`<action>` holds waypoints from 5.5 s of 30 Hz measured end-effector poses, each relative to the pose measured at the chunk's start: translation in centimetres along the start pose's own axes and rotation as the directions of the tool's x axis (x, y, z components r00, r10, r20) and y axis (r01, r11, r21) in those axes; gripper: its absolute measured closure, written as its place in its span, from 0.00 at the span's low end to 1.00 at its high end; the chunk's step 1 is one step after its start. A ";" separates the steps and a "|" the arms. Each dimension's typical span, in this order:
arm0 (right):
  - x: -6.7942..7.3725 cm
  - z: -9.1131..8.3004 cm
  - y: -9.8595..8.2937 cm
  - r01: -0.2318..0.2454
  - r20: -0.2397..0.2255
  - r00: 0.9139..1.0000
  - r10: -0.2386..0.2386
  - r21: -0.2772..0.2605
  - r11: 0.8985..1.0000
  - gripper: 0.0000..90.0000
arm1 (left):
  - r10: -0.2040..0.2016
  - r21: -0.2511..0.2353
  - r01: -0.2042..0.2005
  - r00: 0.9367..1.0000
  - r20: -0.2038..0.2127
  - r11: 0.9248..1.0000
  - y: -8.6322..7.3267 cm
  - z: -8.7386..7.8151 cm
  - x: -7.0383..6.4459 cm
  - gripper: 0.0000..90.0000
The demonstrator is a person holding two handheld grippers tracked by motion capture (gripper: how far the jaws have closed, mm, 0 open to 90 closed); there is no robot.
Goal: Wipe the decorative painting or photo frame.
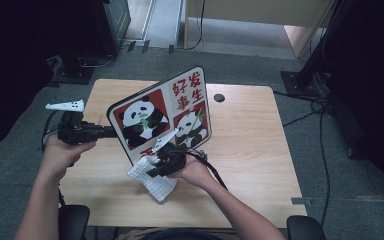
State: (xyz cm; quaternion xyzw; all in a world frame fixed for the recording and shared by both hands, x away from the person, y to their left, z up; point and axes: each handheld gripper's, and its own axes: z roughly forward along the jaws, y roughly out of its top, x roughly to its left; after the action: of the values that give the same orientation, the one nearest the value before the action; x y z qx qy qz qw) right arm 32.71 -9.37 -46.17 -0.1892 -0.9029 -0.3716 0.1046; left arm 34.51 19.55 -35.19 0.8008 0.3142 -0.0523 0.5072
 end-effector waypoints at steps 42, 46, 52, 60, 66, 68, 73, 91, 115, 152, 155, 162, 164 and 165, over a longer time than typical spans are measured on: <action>5.3 -6.3 9.1 0.113 -0.035 0.993 -0.115 -0.044 0.993 0.86 | 0.015 -0.014 -0.017 0.997 -0.081 1.000 -0.4 -1.7 0.2 0.48; 5.8 -6.4 9.8 0.129 -0.049 0.990 -0.132 -0.046 0.991 0.86 | 0.029 -0.008 -0.029 0.996 -0.086 1.000 -0.6 -1.9 0.2 0.47; 6.5 -6.3 10.9 0.147 -0.061 0.987 -0.149 -0.039 0.988 0.86 | 0.002 -0.032 -0.006 0.992 -0.124 0.999 -0.7 -2.2 0.0 0.50; 7.6 -6.2 12.5 0.193 -0.071 0.978 -0.195 -0.037 0.981 0.86 | -0.024 -0.052 0.018 0.993 -0.114 0.999 -1.1 -3.2 0.2 0.53; 8.4 -6.2 14.0 0.232 -0.073 0.969 -0.234 -0.039 0.972 0.86 | -0.024 -0.053 0.017 0.992 -0.124 0.998 -1.4 -3.9 0.2 0.53; 8.5 -6.3 14.5 0.231 -0.075 0.970 -0.233 -0.038 0.972 0.86 | -0.025 -0.054 0.018 0.992 -0.123 0.998 -1.4 -4.1 0.2 0.53; 8.7 -6.6 15.9 0.249 -0.067 0.966 -0.251 -0.036 0.968 0.86 | -0.028 -0.058 0.021 0.991 -0.129 0.998 -1.5 -4.6 0.3 0.53; 6.6 -8.4 18.3 0.206 -0.010 0.978 -0.208 -0.106 0.973 0.86 | -0.054 -0.070 0.047 0.992 -0.111 0.996 -1.6 -5.0 0.4 0.59; 5.5 -8.2 16.7 0.153 0.027 0.988 -0.151 -0.108 0.982 0.86 | -0.054 -0.074 0.047 0.993 -0.104 0.996 -1.6 -5.2 0.3 0.65; 4.6 -7.1 14.1 0.110 0.029 0.994 -0.107 -0.097 0.989 0.87 | -0.034 -0.082 0.024 0.992 -0.120 0.996 -1.7 -5.7 0.3 0.63; 4.6 -6.9 13.9 0.107 0.027 0.994 -0.105 -0.093 0.990 0.87 | -0.029 -0.080 0.020 0.992 -0.119 0.997 -1.7 -5.6 0.3 0.62; 4.5 -6.6 13.4 0.098 0.021 0.995 -0.096 -0.085 0.992 0.87 | -0.031 -0.084 0.021 0.992 -0.123 0.996 -1.6 -5.7 0.3 0.63; 4.4 -6.5 13.3 0.095 0.019 0.995 -0.094 -0.082 0.992 0.87 | -0.031 -0.086 0.021 0.992 -0.121 0.996 -1.6 -5.8 0.3 0.63; 4.4 -6.4 13.1 0.092 0.019 0.996 -0.091 -0.080 0.992 0.87 | -0.031 -0.086 0.021 0.992 -0.120 0.996 -1.6 -5.7 0.2 0.63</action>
State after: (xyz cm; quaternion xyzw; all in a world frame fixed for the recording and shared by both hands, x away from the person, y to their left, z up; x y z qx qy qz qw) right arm 34.55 -4.22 -31.92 -0.1545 -0.8956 -0.4108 0.0725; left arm 32.46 24.92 -33.74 0.7762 0.3568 0.0029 0.5199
